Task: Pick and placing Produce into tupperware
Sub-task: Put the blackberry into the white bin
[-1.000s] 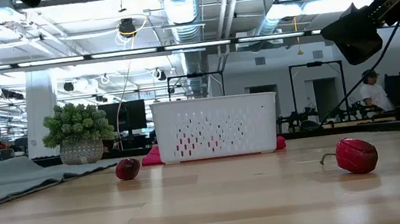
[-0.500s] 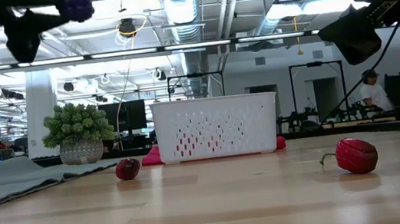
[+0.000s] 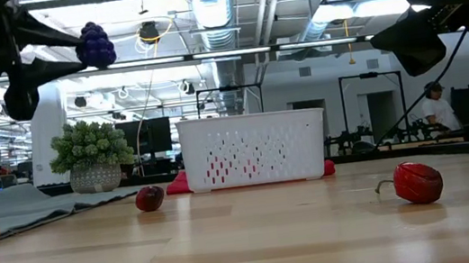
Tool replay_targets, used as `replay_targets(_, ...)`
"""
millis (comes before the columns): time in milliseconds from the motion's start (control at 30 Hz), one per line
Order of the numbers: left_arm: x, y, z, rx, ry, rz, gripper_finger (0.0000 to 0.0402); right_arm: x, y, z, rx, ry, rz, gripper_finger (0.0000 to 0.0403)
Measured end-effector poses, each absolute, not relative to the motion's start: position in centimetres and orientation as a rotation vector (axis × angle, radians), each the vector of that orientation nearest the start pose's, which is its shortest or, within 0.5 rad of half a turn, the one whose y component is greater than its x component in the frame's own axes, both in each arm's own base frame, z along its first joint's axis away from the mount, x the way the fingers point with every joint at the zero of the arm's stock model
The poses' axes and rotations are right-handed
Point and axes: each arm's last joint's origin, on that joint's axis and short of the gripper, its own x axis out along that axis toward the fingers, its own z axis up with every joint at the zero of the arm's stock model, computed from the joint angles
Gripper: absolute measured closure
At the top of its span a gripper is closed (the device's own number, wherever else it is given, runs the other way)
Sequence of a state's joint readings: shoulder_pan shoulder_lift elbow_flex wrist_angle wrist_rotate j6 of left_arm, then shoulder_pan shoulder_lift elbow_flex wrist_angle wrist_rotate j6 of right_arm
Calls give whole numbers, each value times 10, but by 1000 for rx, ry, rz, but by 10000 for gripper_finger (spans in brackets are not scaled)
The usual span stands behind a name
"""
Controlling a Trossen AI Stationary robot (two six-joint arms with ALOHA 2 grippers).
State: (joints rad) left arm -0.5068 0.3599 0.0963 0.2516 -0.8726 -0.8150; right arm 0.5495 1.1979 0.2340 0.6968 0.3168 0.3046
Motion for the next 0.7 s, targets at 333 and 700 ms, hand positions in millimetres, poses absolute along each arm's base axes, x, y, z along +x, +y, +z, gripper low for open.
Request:
replay_targets(333,109,-36,191,-511,-83,311,262,179,99,157,176,273,194,117)
replay_targets(700,107,-32,233,-347,-113,356,262,185,92,166,163,173,149,117)
